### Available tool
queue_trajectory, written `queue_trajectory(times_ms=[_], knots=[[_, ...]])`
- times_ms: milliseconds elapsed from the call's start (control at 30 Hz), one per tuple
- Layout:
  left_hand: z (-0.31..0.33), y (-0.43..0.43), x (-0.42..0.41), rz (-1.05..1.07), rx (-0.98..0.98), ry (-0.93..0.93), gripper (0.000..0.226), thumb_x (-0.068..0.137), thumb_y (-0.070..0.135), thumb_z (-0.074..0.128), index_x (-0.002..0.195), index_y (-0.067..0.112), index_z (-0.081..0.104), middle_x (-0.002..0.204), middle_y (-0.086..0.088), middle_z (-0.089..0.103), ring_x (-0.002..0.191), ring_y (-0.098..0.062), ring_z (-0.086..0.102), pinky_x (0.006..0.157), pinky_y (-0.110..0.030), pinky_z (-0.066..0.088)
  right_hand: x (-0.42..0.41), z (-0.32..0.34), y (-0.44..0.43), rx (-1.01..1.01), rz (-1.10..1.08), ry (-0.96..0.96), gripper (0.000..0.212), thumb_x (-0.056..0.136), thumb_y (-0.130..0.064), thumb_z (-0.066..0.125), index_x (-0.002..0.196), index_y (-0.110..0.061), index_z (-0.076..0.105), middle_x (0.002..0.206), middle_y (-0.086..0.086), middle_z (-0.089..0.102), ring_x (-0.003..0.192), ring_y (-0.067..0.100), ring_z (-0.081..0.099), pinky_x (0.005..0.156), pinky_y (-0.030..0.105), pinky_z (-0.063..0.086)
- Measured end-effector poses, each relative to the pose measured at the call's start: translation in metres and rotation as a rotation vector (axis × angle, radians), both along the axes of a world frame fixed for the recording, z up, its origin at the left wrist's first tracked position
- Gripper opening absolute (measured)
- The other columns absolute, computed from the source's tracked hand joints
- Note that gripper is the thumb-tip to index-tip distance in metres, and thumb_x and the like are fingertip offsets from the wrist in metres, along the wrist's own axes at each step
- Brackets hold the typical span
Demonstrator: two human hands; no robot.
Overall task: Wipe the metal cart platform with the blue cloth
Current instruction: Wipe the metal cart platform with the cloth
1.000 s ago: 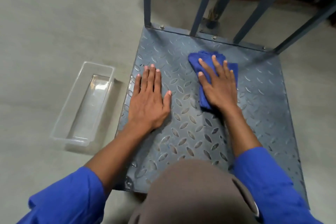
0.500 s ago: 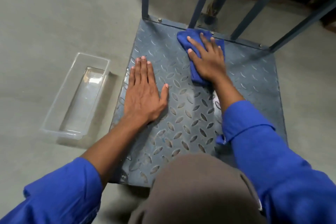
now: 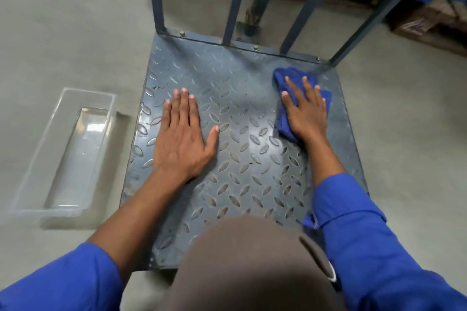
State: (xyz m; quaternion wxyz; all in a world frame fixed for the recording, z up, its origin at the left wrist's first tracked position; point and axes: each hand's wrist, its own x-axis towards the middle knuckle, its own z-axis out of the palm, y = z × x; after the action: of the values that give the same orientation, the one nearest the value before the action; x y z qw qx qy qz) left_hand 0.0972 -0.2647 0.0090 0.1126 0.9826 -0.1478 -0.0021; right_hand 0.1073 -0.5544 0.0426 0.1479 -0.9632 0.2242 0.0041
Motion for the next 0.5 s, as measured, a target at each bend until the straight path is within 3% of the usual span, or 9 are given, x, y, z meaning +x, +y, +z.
queue_trajectory(times_ms=[100, 233, 333, 400, 500], knots=[[-0.001, -0.011, 0.000, -0.014, 0.004, -0.027, 0.094, 0.106, 0.067, 0.009, 0.170, -0.001, 0.002, 0.179, -0.022, -0.005, 0.168, -0.032, -0.009, 0.137, -0.047, -0.005, 0.021, -0.003, 0.025, -0.024, -0.055, 0.032, 0.056, 0.111, -0.064, 0.023, 0.166, -0.054, 0.021, 0.182, -0.008, 0.005, 0.168, 0.025, -0.004, 0.136, 0.051, -0.004], [0.002, -0.016, -0.002, 0.003, -0.002, -0.006, 0.096, 0.105, 0.068, 0.010, 0.170, -0.003, 0.003, 0.179, -0.023, -0.006, 0.168, -0.032, -0.010, 0.136, -0.048, -0.005, 0.030, -0.002, 0.079, -0.005, 0.397, 0.016, 0.053, 0.112, -0.064, 0.027, 0.164, -0.055, 0.029, 0.181, -0.011, 0.009, 0.168, 0.024, -0.002, 0.135, 0.048, -0.003], [0.001, -0.016, -0.002, 0.009, -0.002, -0.004, 0.096, 0.105, 0.068, 0.009, 0.170, -0.002, 0.004, 0.179, -0.022, -0.006, 0.168, -0.032, -0.010, 0.136, -0.048, -0.003, -0.002, -0.003, 0.055, 0.031, 0.533, -0.010, 0.053, 0.109, -0.067, 0.029, 0.161, -0.057, 0.034, 0.179, -0.017, 0.012, 0.168, 0.019, 0.000, 0.133, 0.043, -0.001], [0.001, -0.017, -0.004, 0.020, -0.009, -0.015, 0.094, 0.107, 0.067, 0.010, 0.170, -0.002, 0.004, 0.179, -0.022, -0.006, 0.168, -0.032, -0.011, 0.136, -0.049, -0.003, -0.016, -0.005, 0.017, 0.020, 0.445, -0.023, 0.054, 0.107, -0.069, 0.030, 0.160, -0.058, 0.034, 0.179, -0.016, 0.014, 0.168, 0.020, 0.003, 0.134, 0.045, 0.000], [0.000, -0.024, -0.006, -0.002, 0.002, -0.034, 0.090, 0.108, 0.065, 0.012, 0.170, 0.001, 0.001, 0.180, -0.020, -0.007, 0.168, -0.029, -0.012, 0.136, -0.051, -0.004, -0.005, 0.000, -0.034, 0.013, 0.110, -0.016, 0.052, 0.110, -0.066, 0.032, 0.161, -0.056, 0.032, 0.180, -0.009, 0.015, 0.168, 0.025, 0.005, 0.136, 0.053, 0.002]])
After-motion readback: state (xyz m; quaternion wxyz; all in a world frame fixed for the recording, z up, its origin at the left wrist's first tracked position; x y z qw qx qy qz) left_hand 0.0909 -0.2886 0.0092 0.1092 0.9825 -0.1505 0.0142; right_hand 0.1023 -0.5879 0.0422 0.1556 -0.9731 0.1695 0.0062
